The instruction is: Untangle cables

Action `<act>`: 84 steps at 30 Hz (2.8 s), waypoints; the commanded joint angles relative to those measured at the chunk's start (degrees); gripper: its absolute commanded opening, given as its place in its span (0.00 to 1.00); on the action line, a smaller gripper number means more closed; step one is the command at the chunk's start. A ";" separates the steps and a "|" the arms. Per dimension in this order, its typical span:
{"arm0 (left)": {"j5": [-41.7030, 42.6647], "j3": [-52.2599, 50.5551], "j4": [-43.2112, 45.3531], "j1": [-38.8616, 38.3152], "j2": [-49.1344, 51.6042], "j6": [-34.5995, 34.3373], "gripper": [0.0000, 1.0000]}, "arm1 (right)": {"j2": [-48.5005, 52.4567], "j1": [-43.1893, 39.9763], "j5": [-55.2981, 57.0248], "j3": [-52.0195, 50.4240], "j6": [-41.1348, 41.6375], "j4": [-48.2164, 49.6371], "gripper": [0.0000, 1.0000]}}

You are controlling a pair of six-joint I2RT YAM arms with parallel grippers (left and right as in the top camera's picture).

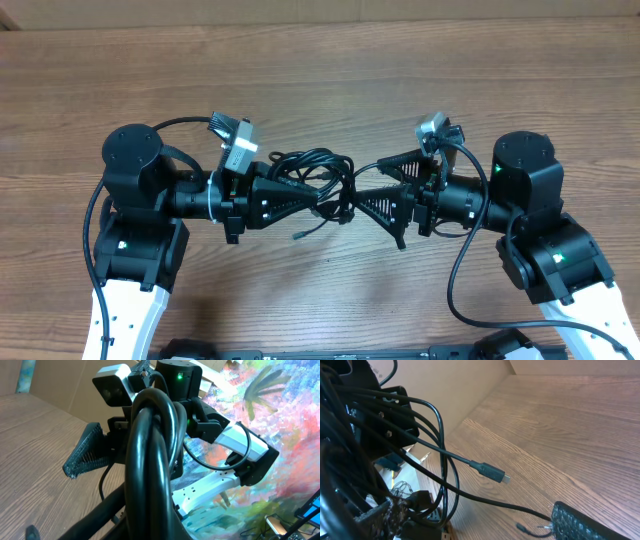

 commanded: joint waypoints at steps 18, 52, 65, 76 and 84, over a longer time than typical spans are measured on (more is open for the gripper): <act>1.25 0.24 0.44 -0.44 0.17 0.26 0.04 | -0.74 0.33 3.58 0.70 -0.39 6.99 0.93; -0.76 0.24 -0.02 -0.44 0.20 0.24 0.04 | 1.11 0.81 -9.16 0.70 -3.48 14.10 0.32; -2.58 0.24 -0.24 -0.44 0.20 -0.63 0.04 | 2.01 2.25 -10.32 0.70 -5.18 14.36 0.04; -3.58 0.24 -1.05 -0.44 0.55 -0.63 0.04 | 2.01 2.25 -11.52 0.70 -5.18 14.95 0.05; -2.60 0.24 -1.05 -0.44 0.55 -2.45 0.04 | 2.01 2.19 -3.67 0.70 -4.37 13.35 0.04</act>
